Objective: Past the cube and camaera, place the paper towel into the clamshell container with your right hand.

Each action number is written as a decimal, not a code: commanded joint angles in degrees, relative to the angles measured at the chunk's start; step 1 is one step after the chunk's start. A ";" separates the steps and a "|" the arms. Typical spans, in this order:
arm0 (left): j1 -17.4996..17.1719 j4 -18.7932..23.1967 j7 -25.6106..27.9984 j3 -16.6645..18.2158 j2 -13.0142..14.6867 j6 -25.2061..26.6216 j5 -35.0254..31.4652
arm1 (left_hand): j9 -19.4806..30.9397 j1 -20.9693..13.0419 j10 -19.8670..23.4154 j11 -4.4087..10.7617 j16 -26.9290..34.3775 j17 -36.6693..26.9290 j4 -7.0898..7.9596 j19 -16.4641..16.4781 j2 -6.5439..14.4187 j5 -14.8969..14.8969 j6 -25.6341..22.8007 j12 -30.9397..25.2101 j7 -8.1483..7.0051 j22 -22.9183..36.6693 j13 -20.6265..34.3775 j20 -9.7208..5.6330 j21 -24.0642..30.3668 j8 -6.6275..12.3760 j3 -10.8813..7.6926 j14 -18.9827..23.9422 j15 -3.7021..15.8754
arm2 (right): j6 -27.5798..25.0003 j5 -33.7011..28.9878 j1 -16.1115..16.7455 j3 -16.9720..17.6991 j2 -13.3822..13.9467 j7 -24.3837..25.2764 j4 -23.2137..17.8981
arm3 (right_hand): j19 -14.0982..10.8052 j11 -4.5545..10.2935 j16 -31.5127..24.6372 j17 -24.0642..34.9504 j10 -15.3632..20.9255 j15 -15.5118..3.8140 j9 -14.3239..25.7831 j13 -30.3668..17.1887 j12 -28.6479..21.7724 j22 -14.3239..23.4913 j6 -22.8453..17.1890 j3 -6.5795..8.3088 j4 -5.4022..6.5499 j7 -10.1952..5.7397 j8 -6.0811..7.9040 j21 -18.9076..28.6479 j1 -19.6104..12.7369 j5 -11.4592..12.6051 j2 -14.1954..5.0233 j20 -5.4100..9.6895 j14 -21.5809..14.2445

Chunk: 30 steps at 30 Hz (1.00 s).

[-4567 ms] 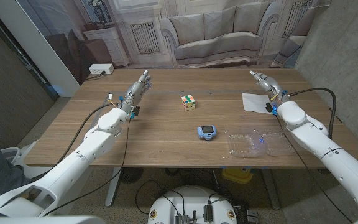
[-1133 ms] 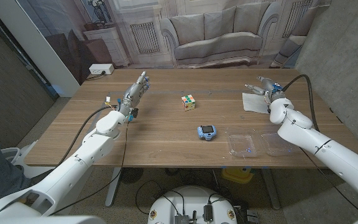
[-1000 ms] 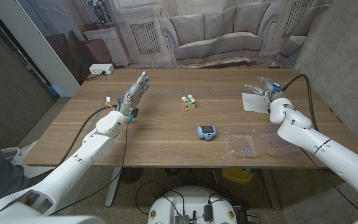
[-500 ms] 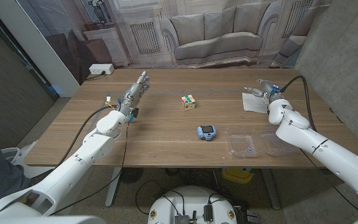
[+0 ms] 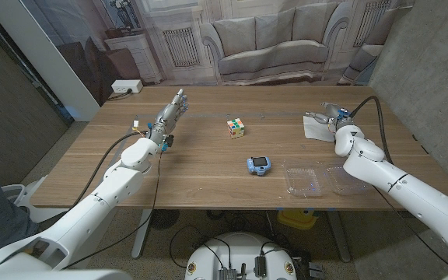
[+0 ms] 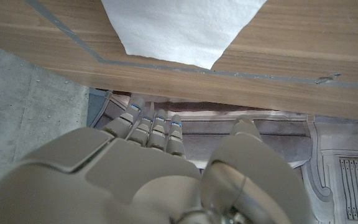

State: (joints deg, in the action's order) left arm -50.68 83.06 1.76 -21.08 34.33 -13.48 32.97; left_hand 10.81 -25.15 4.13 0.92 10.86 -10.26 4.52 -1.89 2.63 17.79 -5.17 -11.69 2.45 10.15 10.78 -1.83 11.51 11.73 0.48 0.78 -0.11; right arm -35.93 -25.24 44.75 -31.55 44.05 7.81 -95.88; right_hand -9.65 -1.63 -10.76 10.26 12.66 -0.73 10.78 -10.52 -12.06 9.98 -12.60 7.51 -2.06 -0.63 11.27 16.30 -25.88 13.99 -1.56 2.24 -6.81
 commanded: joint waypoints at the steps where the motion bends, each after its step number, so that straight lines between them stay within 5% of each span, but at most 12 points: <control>1: -0.49 0.54 0.29 0.15 0.29 0.27 0.07 | 0.06 -0.31 0.29 0.33 -0.08 -0.19 0.14 -0.44 0.23 -0.21 -0.50 -0.08 0.15 0.16 0.24 -1.01 -0.12 -0.09 0.50 0.10 0.10 | -1.02 -0.75 -1.43 -1.23 -0.68 -2.47 1.64 | -0.72 0.08 0.16 0.12 -0.42 -0.29 0.17 -0.11 0.07 0.30 -0.07 0.05 -0.42 -0.37 -0.02 -0.16 -0.31 0.21 -0.23 1.68 -0.05; 30: 0.45 -1.40 -1.15 -0.16 -0.13 -0.50 0.27 | 0.06 -0.41 0.30 0.38 -0.08 -0.19 0.15 -0.57 0.39 -0.38 -0.56 -0.05 0.14 0.16 0.24 -0.87 -0.13 -0.13 0.78 0.12 0.13 | -3.21 -0.71 -2.07 -2.05 -1.76 -4.40 3.11 | -0.85 0.01 0.18 0.10 -0.87 -0.11 0.18 -0.12 0.18 0.32 0.31 0.26 -1.22 -0.37 -0.11 -0.85 -1.28 0.27 -0.23 1.53 0.06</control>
State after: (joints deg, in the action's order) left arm -50.59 82.21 0.88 -20.99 34.46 -13.84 33.19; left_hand 10.80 -25.38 4.45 1.24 10.86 -10.26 4.52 -2.11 2.86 17.57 -5.16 -11.69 2.45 10.15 10.78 -2.05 11.51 11.73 0.96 0.78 -0.11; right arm -38.83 -26.04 43.22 -33.16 42.61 4.26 -93.62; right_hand -10.19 -1.65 -10.76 10.25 12.02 -0.72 10.78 -10.52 -11.94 9.98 -12.29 7.59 -3.10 -0.94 11.27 15.47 -26.82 13.97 -1.74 2.13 -6.81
